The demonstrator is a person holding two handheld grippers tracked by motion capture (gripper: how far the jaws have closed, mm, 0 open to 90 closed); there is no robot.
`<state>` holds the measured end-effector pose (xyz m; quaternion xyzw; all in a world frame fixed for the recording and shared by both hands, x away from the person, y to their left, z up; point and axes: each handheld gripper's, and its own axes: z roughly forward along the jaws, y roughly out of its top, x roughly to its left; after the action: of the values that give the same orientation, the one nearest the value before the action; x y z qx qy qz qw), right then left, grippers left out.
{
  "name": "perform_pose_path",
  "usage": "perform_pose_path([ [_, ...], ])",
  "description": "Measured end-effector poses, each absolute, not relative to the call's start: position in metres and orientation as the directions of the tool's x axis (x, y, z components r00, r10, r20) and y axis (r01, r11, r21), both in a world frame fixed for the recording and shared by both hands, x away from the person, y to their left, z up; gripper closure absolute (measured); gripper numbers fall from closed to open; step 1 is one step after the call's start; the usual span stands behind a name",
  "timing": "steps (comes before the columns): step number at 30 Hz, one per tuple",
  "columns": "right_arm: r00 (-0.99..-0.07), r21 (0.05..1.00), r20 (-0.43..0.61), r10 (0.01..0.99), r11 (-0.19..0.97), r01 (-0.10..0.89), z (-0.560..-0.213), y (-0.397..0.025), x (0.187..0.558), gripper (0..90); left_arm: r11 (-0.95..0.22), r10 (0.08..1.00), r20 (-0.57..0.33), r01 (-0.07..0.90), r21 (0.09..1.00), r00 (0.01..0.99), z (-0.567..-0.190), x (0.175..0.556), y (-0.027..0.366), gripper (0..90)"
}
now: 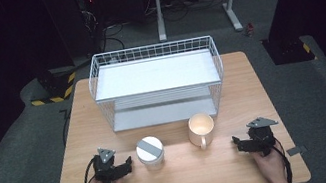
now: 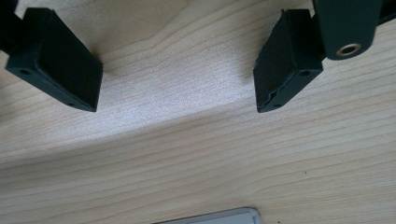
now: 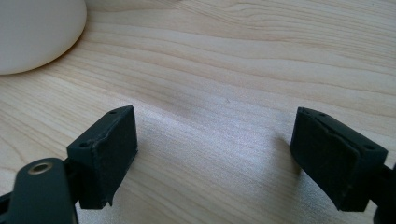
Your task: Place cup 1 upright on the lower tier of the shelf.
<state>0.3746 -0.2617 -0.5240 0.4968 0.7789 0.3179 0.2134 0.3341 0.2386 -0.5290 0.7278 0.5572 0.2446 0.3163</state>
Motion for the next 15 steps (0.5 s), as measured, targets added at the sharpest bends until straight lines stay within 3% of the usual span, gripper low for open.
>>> perform_pose_path([
  [15, -0.417, 0.707, -0.018, 0.909, 0.306, 0.638, -0.5240, -0.2618, 0.3746, 15.0, -0.157, 0.973, 0.001, 0.662, 0.732, 0.229, -0.5291, 0.3351, 0.2351, 15.0],
])
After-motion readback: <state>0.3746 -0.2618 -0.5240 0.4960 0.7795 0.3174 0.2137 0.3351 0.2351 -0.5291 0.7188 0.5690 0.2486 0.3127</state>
